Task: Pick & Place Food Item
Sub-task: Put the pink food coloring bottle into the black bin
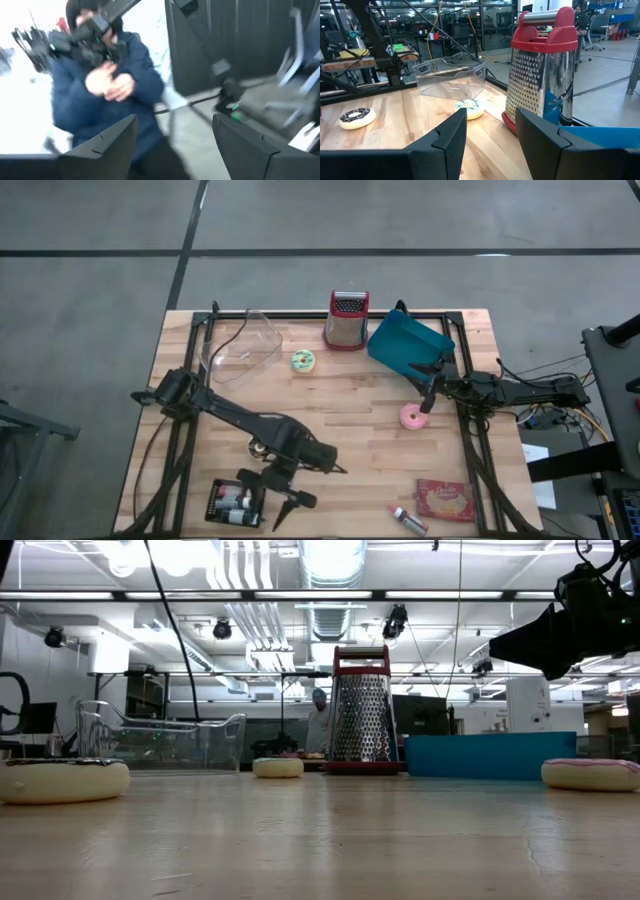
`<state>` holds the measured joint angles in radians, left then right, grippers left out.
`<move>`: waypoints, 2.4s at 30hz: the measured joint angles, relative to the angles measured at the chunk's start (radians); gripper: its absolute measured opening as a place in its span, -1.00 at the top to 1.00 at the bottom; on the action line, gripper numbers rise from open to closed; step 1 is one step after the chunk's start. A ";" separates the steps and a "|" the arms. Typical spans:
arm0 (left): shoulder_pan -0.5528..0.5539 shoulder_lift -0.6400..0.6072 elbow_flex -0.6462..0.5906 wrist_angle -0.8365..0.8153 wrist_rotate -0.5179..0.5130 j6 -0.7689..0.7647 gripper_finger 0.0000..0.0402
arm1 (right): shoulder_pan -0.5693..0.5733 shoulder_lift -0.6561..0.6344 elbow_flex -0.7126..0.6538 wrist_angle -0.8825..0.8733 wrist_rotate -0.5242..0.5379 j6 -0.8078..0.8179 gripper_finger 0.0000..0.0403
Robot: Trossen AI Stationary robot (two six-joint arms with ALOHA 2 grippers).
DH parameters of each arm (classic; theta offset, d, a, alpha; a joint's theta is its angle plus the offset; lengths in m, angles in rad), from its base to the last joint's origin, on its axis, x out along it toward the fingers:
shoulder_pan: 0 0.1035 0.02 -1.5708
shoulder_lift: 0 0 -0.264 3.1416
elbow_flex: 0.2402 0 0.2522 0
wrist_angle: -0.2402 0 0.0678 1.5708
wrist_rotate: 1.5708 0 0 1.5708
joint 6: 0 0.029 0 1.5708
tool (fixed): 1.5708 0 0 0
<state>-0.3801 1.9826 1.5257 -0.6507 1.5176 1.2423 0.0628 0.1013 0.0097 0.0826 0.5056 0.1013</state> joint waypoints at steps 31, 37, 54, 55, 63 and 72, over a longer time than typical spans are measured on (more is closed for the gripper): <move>-0.069 -0.009 0.000 0.465 -0.563 -0.231 -0.31 | 0.000 0.000 0.000 0.000 0.000 0.000 0.18; -0.120 -0.014 0.000 0.529 -0.871 -0.334 -0.31 | 0.000 0.000 0.000 0.000 0.000 0.000 0.18; -0.012 -0.026 -0.011 0.740 -1.420 -1.477 -0.31 | 0.000 0.000 0.000 0.000 0.000 0.000 0.18; -0.001 -0.026 -0.015 0.740 -1.420 -1.495 -0.31 | 0.000 0.000 0.000 0.000 0.000 0.000 0.18; 0.084 -0.026 -0.030 0.723 -1.415 -1.333 -0.31 | 0.000 0.000 0.000 0.000 0.000 0.000 0.18; 0.113 -0.023 -0.058 0.800 -1.435 -1.355 -0.31 | 0.000 0.000 0.000 0.000 0.000 0.000 0.18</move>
<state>-0.2676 1.9598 1.4673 0.1491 0.0825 -0.1130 0.0629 0.1009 0.0096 0.0822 0.5060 0.1013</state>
